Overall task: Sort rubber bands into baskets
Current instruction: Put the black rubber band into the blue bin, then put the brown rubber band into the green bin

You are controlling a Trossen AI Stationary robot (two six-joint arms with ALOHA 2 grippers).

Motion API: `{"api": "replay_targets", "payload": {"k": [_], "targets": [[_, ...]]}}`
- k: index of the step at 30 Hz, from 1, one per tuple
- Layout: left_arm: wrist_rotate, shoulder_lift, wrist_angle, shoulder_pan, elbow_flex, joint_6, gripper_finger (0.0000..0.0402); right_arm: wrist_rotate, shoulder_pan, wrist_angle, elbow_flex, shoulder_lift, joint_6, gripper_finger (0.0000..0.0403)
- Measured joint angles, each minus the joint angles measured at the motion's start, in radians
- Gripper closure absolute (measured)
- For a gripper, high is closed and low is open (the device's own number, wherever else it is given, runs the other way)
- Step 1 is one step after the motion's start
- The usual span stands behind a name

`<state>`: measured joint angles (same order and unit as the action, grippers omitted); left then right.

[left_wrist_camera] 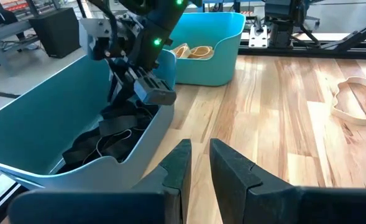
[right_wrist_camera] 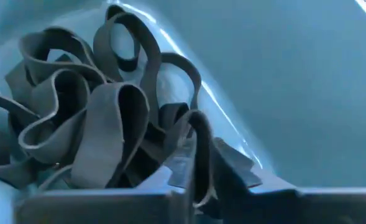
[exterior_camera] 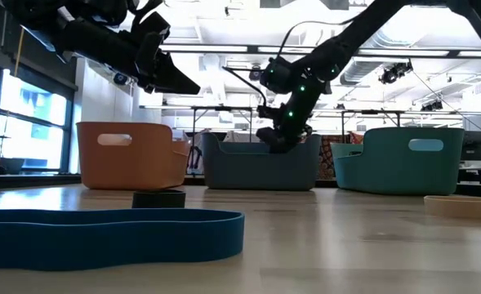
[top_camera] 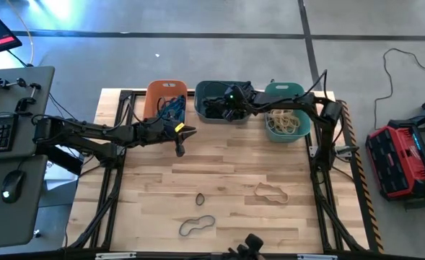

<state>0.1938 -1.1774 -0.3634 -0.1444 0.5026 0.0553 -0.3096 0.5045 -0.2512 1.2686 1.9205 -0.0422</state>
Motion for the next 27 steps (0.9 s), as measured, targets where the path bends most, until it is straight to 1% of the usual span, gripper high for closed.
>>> {"api": "replay_targets", "payload": {"k": [7,9,11,13,15,18,19,20,21,27], "targets": [[0.000,0.000,0.000,0.002,0.000,-0.003,0.0353,0.003,-0.018,-0.011,0.000,-0.037,0.007,0.0272],[0.000,0.000,0.000,0.002,0.000,-0.002,0.0353,0.021,-0.035,-0.027,0.000,-0.061,0.001,0.0256],[0.000,0.000,0.000,0.002,0.000,-0.002,0.0353,0.021,-0.062,-0.058,0.000,-0.087,0.000,0.0253],[0.000,0.000,0.000,0.002,0.000,-0.002,0.0353,0.021,-0.098,-0.090,0.000,-0.114,0.000,0.0266],[0.000,0.000,0.000,0.002,0.000,-0.001,0.0353,0.022,-0.140,-0.126,0.000,-0.145,0.000,0.0294],[0.000,0.000,0.000,0.002,0.000,-0.001,0.0353,0.025,-0.206,-0.137,-0.028,-0.195,-0.014,0.0365],[0.000,0.000,0.000,0.002,0.000,-0.001,0.0353,0.036,-0.225,-0.136,-0.044,-0.214,-0.014,0.0383],[0.000,0.000,0.000,0.002,0.000,-0.001,0.0353,0.047,-0.245,-0.133,-0.062,-0.234,-0.005,0.0392],[0.000,0.000,0.000,0.002,0.000,-0.001,0.0353,0.059,-0.264,-0.128,-0.085,-0.257,0.011,0.0391],[0.000,0.000,0.000,0.002,0.001,0.001,0.0353,0.058,-0.402,-0.073,-0.262,-0.396,0.141,0.0400]]}}
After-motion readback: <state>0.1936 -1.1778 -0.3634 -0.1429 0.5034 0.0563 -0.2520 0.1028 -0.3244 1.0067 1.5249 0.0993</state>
